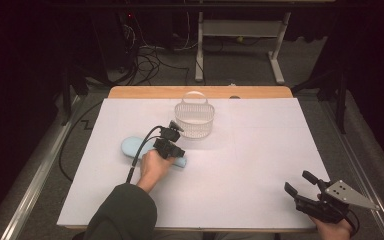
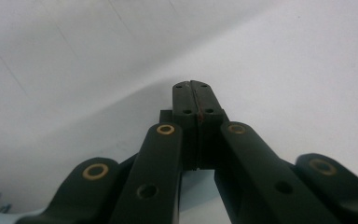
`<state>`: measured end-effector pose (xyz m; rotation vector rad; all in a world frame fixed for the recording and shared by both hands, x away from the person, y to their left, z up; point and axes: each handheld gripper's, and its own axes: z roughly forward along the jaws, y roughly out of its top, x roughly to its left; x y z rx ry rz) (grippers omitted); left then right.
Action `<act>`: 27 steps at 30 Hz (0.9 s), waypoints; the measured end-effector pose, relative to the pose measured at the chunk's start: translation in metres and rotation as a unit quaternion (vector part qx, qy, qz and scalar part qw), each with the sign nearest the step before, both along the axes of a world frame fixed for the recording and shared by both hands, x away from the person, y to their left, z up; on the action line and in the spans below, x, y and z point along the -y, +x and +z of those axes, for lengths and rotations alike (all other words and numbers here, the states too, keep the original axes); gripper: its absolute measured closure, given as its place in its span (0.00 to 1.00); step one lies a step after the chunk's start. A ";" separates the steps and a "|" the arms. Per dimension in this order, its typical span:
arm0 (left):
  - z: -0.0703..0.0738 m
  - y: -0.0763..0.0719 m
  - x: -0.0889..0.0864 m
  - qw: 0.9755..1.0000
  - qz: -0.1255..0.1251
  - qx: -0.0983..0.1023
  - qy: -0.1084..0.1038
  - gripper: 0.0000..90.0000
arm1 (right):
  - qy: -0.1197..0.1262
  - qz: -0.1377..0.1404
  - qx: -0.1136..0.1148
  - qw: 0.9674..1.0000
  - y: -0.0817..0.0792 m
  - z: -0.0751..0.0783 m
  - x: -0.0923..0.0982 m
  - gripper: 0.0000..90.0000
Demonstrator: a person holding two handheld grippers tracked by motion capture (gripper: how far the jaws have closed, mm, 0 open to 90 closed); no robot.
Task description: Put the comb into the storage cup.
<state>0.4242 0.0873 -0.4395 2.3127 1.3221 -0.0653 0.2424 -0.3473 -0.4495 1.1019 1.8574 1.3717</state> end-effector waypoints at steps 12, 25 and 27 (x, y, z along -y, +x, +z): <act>0.000 -0.014 -0.002 1.000 -0.016 0.006 -0.002 0.98 | -0.002 0.000 0.000 1.000 0.000 0.000 0.000 0.28; -0.001 -0.027 -0.008 1.000 -0.029 0.007 -0.006 0.98 | -0.003 0.000 -0.001 1.000 0.000 0.000 0.000 0.28; -0.001 -0.029 -0.008 0.999 -0.031 0.008 -0.004 0.98 | -0.003 0.000 0.000 1.000 0.000 0.000 -0.001 0.28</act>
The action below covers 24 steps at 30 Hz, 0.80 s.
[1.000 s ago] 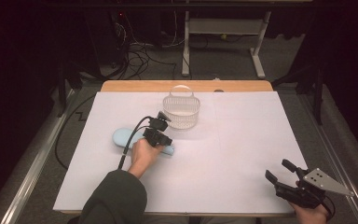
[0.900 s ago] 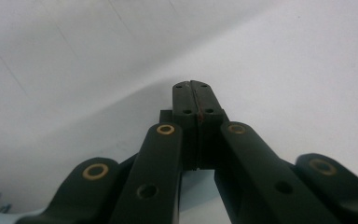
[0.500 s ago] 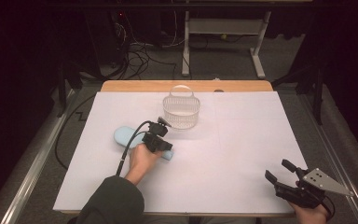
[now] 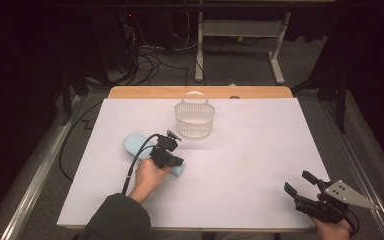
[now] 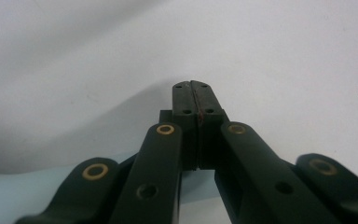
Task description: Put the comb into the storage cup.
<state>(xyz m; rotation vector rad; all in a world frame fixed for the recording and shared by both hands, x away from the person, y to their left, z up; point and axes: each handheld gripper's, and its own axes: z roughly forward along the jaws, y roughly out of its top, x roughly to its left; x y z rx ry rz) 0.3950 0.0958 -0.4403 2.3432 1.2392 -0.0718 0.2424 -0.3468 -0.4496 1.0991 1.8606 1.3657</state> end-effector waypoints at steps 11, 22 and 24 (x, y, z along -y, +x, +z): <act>0.000 -0.010 -0.005 1.000 -0.009 0.001 0.005 0.98 | 0.000 0.000 0.000 1.000 0.000 0.000 0.000 0.28; 0.000 -0.019 -0.011 1.000 -0.017 0.004 0.006 0.98 | 0.001 0.000 -0.002 1.000 0.000 0.000 -0.001 0.28; 0.000 -0.020 -0.013 1.000 -0.018 0.003 0.007 0.98 | 0.001 0.000 -0.002 1.000 0.001 -0.001 -0.001 0.28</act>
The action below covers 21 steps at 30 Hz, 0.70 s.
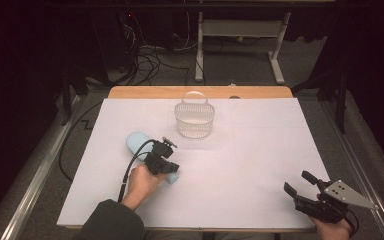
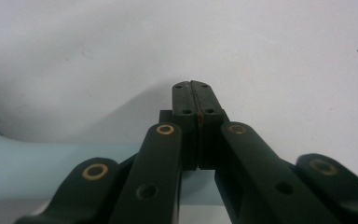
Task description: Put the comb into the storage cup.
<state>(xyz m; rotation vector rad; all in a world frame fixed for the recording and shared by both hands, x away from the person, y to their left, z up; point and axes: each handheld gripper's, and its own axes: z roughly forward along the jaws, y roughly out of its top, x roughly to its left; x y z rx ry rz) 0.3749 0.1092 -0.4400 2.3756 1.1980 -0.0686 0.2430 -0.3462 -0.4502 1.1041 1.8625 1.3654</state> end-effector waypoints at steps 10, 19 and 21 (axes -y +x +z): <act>-0.001 -0.007 -0.005 1.000 -0.006 0.004 0.016 0.98 | 0.002 -0.001 0.000 1.000 0.000 0.000 0.001 0.28; -0.001 -0.015 -0.015 1.000 -0.002 0.008 0.022 0.98 | 0.002 -0.001 -0.001 1.000 0.000 0.000 0.001 0.28; -0.001 -0.016 -0.017 1.000 0.000 0.010 0.022 0.98 | 0.002 -0.001 -0.001 1.000 0.000 0.000 0.001 0.28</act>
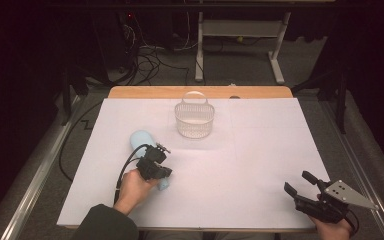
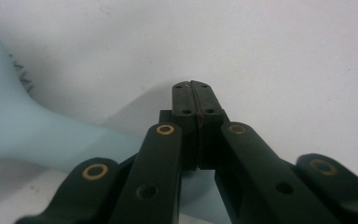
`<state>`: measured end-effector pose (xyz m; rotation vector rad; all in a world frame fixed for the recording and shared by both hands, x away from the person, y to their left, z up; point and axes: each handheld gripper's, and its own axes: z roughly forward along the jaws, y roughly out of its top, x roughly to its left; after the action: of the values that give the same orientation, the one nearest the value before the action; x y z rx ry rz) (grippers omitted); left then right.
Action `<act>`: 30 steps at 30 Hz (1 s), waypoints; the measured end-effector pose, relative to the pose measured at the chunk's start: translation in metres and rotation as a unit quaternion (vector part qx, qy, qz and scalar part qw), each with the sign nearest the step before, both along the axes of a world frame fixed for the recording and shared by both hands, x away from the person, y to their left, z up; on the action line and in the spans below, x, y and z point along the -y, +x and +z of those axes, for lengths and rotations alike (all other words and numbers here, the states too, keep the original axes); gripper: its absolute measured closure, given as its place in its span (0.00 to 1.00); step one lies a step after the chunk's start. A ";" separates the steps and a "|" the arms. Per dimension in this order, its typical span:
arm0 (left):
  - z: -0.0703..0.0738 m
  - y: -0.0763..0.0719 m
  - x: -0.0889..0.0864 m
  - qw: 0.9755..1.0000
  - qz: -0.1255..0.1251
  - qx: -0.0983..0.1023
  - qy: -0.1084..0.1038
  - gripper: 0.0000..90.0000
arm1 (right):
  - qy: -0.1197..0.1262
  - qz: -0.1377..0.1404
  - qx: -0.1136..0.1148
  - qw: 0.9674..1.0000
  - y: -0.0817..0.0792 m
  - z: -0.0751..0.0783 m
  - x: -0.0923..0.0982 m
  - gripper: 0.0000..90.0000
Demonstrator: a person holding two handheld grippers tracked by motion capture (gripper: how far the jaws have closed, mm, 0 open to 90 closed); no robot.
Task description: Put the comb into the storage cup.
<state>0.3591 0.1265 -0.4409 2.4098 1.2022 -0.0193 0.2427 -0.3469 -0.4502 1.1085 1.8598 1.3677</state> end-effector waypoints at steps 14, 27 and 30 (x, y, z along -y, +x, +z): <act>-0.004 -0.009 -0.012 1.000 0.009 0.008 0.011 0.98 | 0.003 0.002 0.001 1.000 0.001 0.001 0.000 0.28; -0.005 -0.019 -0.026 1.000 0.020 0.015 0.012 0.98 | 0.005 0.005 0.002 1.000 0.004 0.001 0.000 0.28; -0.005 -0.021 -0.030 0.999 0.024 0.018 0.013 0.98 | 0.004 0.004 0.001 1.000 0.004 0.001 0.000 0.28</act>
<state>0.3377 0.1566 -0.4464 2.3922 1.2513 0.0533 0.2471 -0.3467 -0.4497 1.1030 1.8607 1.3815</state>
